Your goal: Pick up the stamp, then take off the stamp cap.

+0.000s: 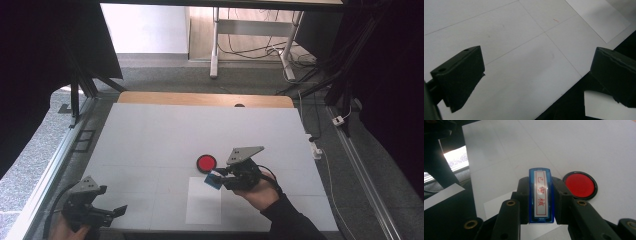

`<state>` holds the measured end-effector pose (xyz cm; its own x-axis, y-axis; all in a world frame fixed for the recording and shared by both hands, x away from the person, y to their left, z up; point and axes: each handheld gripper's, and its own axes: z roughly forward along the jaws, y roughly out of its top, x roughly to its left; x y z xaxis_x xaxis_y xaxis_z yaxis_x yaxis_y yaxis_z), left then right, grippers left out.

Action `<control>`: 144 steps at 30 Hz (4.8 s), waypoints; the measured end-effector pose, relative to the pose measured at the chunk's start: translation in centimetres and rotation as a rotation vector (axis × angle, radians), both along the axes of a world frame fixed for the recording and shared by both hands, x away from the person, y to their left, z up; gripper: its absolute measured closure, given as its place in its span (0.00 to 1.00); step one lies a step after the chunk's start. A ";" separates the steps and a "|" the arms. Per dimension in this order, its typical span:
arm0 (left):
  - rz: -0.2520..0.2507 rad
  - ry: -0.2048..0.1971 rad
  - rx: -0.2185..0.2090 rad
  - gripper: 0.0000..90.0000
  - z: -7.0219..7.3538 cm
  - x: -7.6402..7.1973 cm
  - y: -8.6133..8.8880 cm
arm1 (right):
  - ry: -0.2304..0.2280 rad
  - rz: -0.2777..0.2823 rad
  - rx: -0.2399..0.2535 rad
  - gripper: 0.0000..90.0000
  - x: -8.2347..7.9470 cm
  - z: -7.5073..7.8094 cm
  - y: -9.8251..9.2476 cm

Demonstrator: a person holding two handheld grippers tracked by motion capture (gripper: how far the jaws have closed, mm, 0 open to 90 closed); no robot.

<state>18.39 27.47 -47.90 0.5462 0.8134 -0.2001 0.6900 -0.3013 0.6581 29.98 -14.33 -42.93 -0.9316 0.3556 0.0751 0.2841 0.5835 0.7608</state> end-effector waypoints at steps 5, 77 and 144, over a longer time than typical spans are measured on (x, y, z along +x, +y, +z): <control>0.002 -0.004 0.004 0.00 0.1 -0.1 -0.1 | -0.003 0.015 0.004 0.78 -0.3 0.1 0.2; -0.520 -0.132 -0.119 0.00 2.1 8.5 -13.9 | -0.011 0.130 0.085 0.78 -1.1 3.0 -0.3; -0.893 -0.062 -0.424 0.77 1.2 10.7 -16.6 | -0.031 0.247 0.149 0.78 -2.6 3.8 0.3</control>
<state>29.08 10.86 -46.74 0.9434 -0.0344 -0.3299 0.2850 -0.4247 0.8593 27.42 -14.01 -39.11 -0.9913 0.1048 0.0793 0.1222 0.5128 0.8498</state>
